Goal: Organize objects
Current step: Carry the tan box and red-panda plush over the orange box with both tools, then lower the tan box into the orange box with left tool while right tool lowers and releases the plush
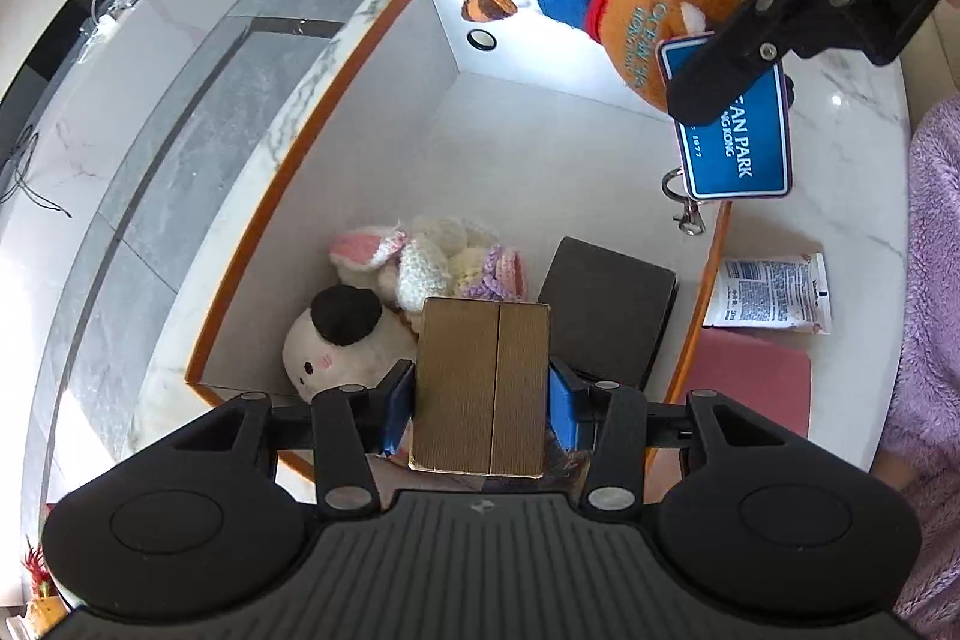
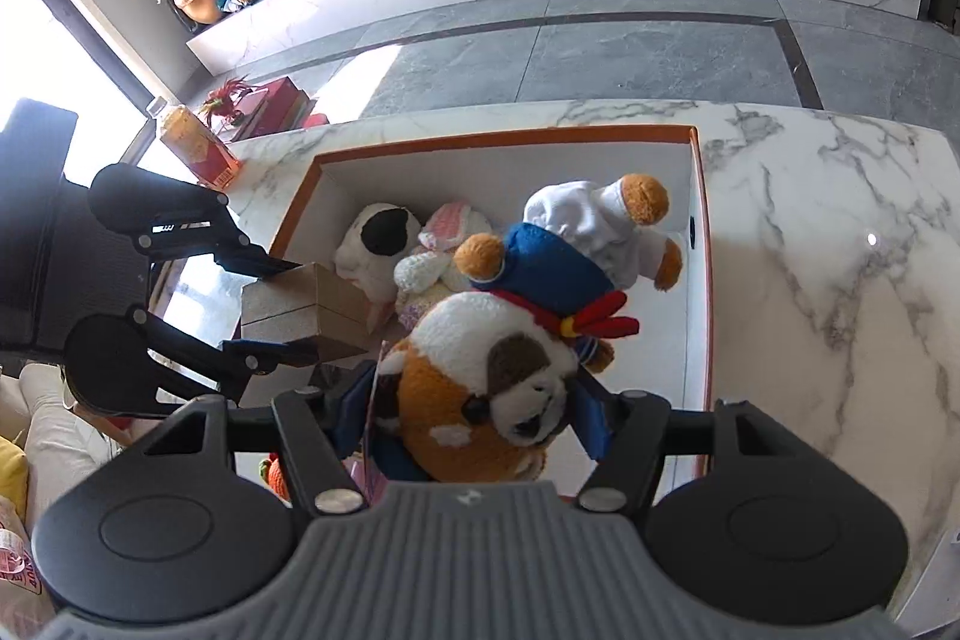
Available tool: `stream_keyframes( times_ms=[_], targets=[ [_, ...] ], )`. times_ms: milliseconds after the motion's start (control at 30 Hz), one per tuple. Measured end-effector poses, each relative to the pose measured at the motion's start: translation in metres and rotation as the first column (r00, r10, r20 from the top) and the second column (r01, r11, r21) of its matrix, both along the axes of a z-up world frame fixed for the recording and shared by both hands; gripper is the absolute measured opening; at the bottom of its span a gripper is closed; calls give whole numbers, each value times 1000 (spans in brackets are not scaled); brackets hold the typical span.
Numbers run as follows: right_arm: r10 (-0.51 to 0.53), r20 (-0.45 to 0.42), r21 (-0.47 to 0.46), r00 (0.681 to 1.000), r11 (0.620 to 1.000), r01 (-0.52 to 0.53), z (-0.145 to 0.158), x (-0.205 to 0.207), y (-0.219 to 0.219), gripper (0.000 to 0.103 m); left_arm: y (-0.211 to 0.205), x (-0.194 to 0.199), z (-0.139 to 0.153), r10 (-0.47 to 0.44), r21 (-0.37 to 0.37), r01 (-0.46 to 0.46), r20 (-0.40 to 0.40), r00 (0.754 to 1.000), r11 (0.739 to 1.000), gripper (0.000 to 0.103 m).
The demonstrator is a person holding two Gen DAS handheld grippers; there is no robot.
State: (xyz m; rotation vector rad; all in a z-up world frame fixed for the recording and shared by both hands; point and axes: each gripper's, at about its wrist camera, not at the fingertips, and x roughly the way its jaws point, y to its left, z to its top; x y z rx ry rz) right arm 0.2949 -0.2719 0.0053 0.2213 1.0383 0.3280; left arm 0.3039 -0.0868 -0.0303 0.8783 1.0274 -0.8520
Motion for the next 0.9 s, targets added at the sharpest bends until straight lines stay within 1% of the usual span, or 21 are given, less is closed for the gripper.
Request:
stream_keyframes(
  times_ms=[100,167,267,333,467,600,667,767,867,900],
  targets=[
    [6,-20,-4,1000,1000,-6,-11,12,1,67,-1,4,-15,-55,20,56,-37,998,998,53],
    [10,-28,-7,1000,1000,-10,-16,17,2,67,-3,10,-24,-71,42,73,-41,997,996,53],
    [15,-38,-7,999,1000,-15,-24,23,2,67,-3,16,-34,-89,51,92,-51,995,994,53],
    [18,-46,-4,999,1000,-18,-28,25,2,67,-4,18,-38,-109,45,112,-64,992,993,53],
    [24,-62,-10,998,1000,-25,-37,28,2,67,-8,19,-42,-150,54,154,-61,987,987,53],
    [21,-72,-24,997,999,-23,-42,31,0,67,-12,11,-46,-243,111,246,-37,969,963,53],
    [19,-74,-25,997,999,-21,-43,32,0,67,-13,6,-50,-295,131,295,-24,955,946,53],
    [22,-78,-24,997,999,-24,-45,32,1,67,-13,2,-60,-343,143,343,-20,939,929,53],
    [30,-83,-28,996,999,-32,-47,30,2,67,-10,0,-66,-370,127,366,1,929,922,53],
    [31,-84,-32,996,999,-34,-47,30,3,67,-9,1,-66,-365,120,362,2,931,924,53]
  ],
)
